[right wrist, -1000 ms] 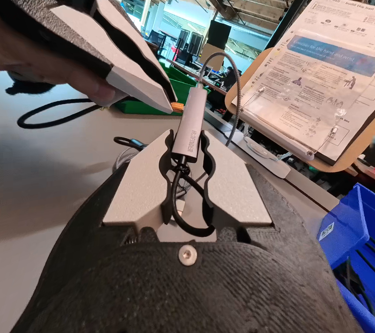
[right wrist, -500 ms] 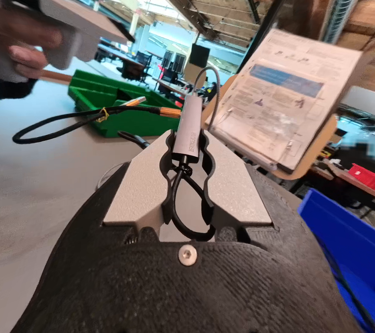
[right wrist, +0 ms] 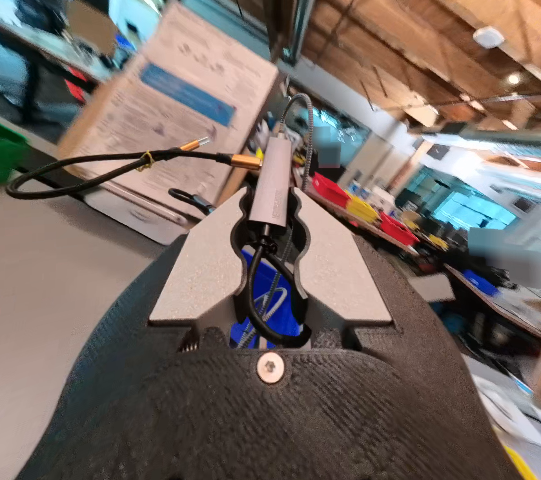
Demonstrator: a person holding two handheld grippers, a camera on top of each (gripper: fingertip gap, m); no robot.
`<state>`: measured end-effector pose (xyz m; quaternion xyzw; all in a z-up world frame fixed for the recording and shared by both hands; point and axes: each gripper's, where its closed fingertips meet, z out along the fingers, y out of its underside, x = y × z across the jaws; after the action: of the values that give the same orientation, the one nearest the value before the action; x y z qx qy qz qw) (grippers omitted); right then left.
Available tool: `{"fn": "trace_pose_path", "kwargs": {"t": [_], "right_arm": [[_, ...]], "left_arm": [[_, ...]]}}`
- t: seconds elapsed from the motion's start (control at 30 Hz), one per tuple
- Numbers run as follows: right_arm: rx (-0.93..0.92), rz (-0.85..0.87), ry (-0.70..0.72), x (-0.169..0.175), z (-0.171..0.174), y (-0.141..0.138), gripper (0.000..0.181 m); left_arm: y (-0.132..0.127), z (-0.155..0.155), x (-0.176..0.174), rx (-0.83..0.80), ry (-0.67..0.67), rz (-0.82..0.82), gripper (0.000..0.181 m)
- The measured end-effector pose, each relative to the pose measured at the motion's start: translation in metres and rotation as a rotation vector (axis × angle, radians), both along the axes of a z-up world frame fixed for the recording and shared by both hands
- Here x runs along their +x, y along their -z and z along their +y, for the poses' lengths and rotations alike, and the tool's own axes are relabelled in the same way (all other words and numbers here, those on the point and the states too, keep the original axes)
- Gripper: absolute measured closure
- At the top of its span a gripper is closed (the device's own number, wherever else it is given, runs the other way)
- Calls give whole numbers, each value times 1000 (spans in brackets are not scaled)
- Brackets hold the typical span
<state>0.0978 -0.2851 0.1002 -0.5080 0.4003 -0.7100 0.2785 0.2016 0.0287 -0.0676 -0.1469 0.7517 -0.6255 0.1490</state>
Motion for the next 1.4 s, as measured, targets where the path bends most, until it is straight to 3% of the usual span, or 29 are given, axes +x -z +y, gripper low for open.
{"fn": "trace_pose_path", "kwargs": {"t": [0.13,0.33,0.5,0.6,0.77,0.83,0.93,1.03,1.17,1.3,1.4], "right_arm": [[60,208,142,42,-62,35,157],[415,348,95,83,-99,114,157],[347,513,251,81,-130,174,157],[293,542,365,68,-153,189,157],[204,513,471,46,-179,183,157],[155,589,445,46,-175,191,157],[98,808,222,56,-138,224,142],[14,811,210,48,-130,212,119],[110,801,109,16,-101,192,99],[111,929,-25,-34,-61,219,132],[59,1092,53,-68,-63,264,137]], "left_arm": [[9,1,2,38,9,16,122],[20,8,8,82,-7,31,122],[26,13,15,82,-13,63,122],[29,14,15,88,-10,70,122],[33,11,15,103,-4,74,122],[36,9,14,113,-1,77,122],[40,6,11,131,8,82,122],[45,4,9,162,11,78,122],[48,5,9,191,4,75,121],[49,3,8,188,13,84,122],[52,-2,2,202,37,91,121]]}}
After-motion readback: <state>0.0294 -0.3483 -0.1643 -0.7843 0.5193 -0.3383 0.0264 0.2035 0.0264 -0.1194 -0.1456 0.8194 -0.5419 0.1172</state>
